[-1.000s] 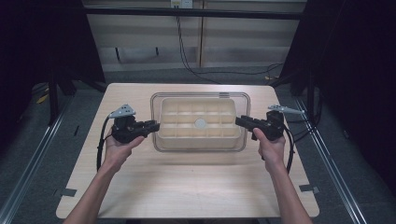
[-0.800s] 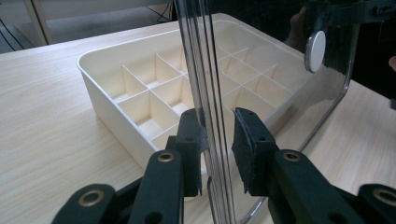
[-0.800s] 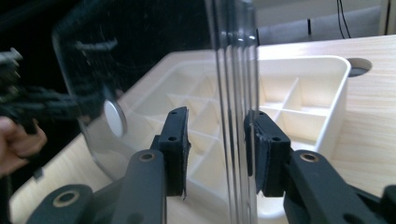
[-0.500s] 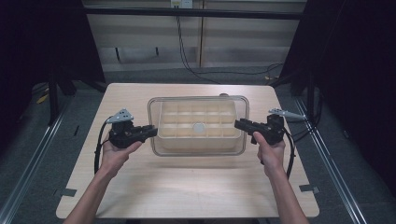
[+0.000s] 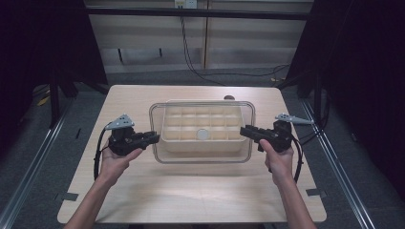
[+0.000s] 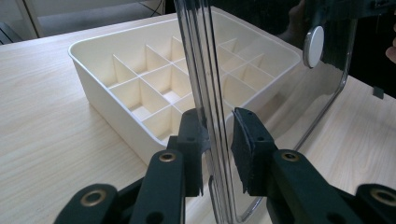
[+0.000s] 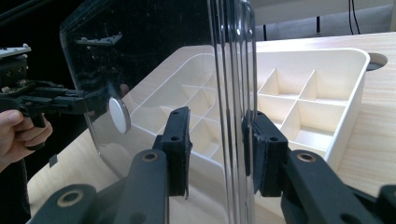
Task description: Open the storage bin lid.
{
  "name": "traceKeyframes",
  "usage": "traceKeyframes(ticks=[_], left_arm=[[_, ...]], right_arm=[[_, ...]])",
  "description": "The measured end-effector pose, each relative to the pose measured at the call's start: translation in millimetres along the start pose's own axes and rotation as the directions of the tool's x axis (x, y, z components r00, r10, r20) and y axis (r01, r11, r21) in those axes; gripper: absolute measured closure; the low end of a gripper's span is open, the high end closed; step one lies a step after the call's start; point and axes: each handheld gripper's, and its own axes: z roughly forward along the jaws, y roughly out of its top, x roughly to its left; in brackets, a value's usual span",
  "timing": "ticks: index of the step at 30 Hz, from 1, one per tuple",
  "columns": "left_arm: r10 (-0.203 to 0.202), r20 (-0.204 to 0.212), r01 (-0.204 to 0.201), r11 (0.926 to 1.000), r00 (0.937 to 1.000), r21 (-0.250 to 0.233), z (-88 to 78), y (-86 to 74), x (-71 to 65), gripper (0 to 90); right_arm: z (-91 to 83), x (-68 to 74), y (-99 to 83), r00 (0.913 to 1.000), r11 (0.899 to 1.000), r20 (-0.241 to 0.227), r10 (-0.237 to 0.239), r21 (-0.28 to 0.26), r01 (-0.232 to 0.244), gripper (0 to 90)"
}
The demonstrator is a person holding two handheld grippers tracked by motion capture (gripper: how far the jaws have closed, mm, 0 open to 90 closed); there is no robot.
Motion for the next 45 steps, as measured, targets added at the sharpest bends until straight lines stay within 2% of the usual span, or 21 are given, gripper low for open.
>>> traceKeyframes(ticks=[6, 9, 14, 15, 17, 19, 29, 45], left_arm=[[0.016, -0.015, -0.015, 0.9998, 0.9998, 0.012, -0.3, -2.2, -7.2, 73.7], [0.017, 0.006, -0.017, 0.9992, 0.9998, 0.035, 2.9, -5.8, -11.6, 73.8], [0.037, -0.001, -0.037, 0.9981, 0.9993, 0.050, 3.3, -7.6, -17.7, 74.0], [0.038, 0.004, -0.038, 0.9979, 0.9993, 0.052, 2.4, -8.6, -19.1, 74.0], [0.035, 0.005, -0.035, 0.9980, 0.9994, 0.053, 0.1, -11.0, -21.6, 74.1], [0.042, 0.010, -0.043, 0.9971, 0.9991, 0.063, -3.2, -14.7, -23.7, 74.2], [0.043, 0.023, -0.045, 0.9966, 0.9988, 0.069, -13.4, -20.9, -28.8, 74.6], [0.053, 0.028, -0.056, 0.9952, 0.9982, 0.080, -27.3, -29.3, -39.1, 74.7]], right_arm=[[-4.6, 2.8, -4.7, 1.0000, 1.000, 0.003, 0.001, 0.014, -0.001, 63.6], [-10.7, 3.1, -12.2, 0.9998, 0.999, 0.018, -0.001, 0.039, 0.000, 63.3], [-14.8, 2.0, -20.8, 0.9995, 0.998, 0.030, -0.004, 0.063, 0.002, 62.6], [-16.6, 2.0, -24.0, 0.9994, 0.998, 0.027, 0.020, 0.064, -0.022, 62.1], [-17.5, 2.8, -26.0, 0.9994, 0.998, 0.025, 0.023, 0.063, -0.024, 62.2], [-20.0, 6.3, -30.2, 0.9998, 0.997, 0.020, 0.006, 0.075, -0.007, 62.5], [-24.9, 16.4, -37.2, 0.9999, 0.995, 0.008, -0.013, 0.100, 0.012, 63.1], [-35.1, 29.6, -45.5, 0.9997, 0.995, -0.018, -0.018, 0.101, 0.019, 64.4]])
